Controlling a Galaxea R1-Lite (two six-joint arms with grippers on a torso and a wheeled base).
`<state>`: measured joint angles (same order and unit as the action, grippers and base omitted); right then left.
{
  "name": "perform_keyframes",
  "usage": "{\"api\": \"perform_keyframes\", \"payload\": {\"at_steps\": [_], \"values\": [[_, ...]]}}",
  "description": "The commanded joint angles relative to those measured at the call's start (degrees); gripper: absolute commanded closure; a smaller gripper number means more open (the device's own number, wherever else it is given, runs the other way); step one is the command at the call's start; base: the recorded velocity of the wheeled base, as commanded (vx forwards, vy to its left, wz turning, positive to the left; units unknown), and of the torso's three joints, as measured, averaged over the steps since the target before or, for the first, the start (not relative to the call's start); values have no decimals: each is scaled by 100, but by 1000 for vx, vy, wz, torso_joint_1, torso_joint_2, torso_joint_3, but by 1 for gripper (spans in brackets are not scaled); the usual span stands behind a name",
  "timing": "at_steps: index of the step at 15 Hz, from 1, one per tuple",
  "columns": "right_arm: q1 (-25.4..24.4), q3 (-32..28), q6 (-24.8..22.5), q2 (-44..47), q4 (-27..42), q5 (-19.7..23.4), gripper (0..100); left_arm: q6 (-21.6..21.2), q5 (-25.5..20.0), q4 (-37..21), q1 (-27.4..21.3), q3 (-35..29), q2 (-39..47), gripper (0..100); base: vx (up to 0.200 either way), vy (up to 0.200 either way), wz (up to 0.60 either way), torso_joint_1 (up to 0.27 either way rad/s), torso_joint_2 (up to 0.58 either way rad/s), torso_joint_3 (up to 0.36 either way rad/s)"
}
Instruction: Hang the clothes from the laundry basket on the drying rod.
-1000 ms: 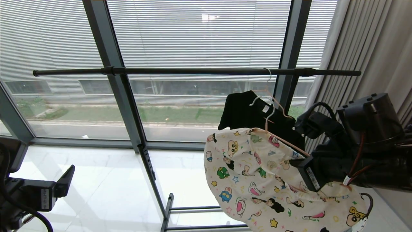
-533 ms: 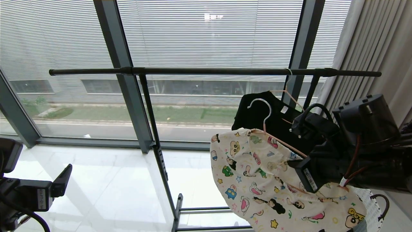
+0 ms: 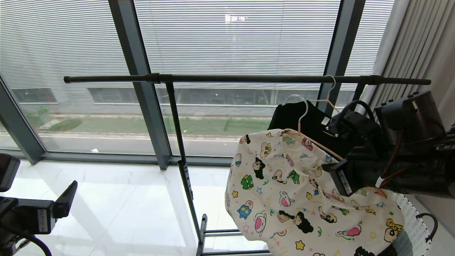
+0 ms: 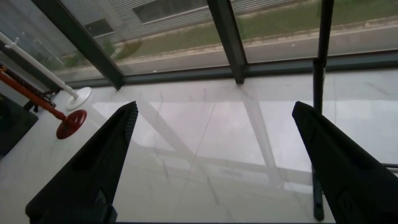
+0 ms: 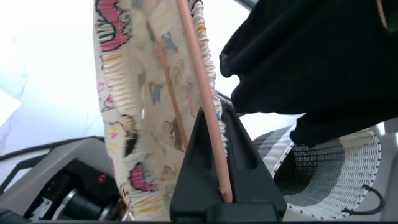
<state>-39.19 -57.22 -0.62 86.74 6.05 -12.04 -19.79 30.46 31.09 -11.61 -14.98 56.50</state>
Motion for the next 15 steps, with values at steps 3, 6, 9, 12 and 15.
{"api": "perform_keyframes", "payload": {"at_steps": [3, 6, 9, 12, 15], "values": [[509, -158, -8, 19, 2, -61, 100, -96, 3, 3, 0, 13, -34, 0, 0, 0, 0, 0, 0, 0], [676, -219, 1, 28, -16, -360, 100, -157, 3, 3, 0, 13, -52, 0, 0, 0, 0, 0, 0, 0], [685, -228, 1, 28, -130, -378, 100, -289, 3, 3, -8, 30, -131, 0, 0, 0, 0, 0, 0, 0], [755, -228, -8, 133, -499, -509, 100, -403, -14, -6, -35, 92, -192, 0, 67, 0, 0, 1, 1, -1], [755, -219, -17, 133, -499, -536, 100, -412, -23, -6, -123, 101, -184, 0, 200, 0, 0, -7, -1, 7]]}}
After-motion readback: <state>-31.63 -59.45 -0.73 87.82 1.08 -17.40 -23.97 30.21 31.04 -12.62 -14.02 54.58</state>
